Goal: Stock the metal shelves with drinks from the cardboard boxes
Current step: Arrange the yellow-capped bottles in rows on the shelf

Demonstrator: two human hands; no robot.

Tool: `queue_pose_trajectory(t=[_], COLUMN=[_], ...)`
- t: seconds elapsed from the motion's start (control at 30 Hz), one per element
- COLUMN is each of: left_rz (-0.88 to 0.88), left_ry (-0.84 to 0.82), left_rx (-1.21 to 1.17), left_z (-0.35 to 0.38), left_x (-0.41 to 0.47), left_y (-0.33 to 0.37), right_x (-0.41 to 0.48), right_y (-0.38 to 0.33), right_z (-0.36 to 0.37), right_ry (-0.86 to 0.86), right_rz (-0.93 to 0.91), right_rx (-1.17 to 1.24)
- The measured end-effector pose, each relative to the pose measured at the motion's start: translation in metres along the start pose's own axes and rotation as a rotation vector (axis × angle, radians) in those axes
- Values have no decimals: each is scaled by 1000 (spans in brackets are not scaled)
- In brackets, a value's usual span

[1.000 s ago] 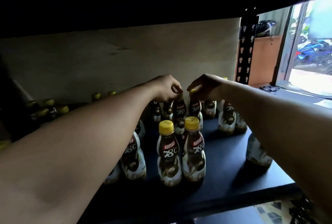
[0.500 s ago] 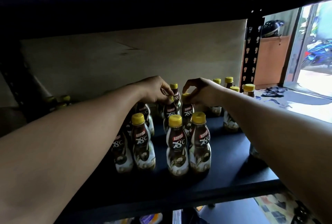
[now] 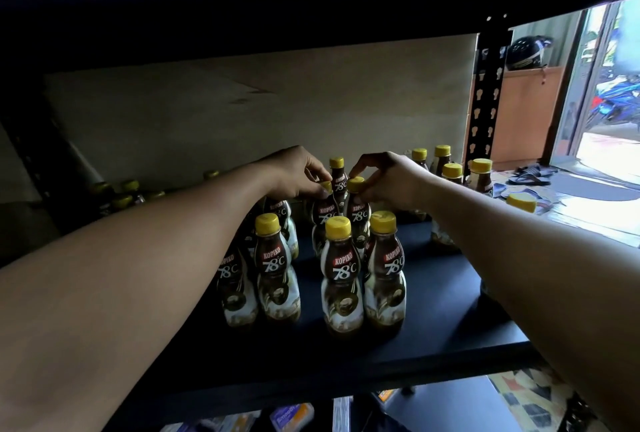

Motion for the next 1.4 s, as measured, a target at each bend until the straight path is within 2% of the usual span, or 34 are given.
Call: queue_pose_trajectory(t=[1.4], left_rz=[-41], left_ry=[32], left_rx=[49], left_z=[-3], left_x=[-14], left_y=[5], right_x=[-3], right_y=[1], right_z=[5], right_ry=[13], right_rz=[-81], right_rx=[-67])
Point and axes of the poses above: each hand's wrist, its own x-axis towards the middle knuckle, its own z-axis out of the palm, y = z × x, the point moved 5 cm from there along x, towards the middle knuckle, and after that the axes turned 9 degrees about x, right-handed, at the moved point
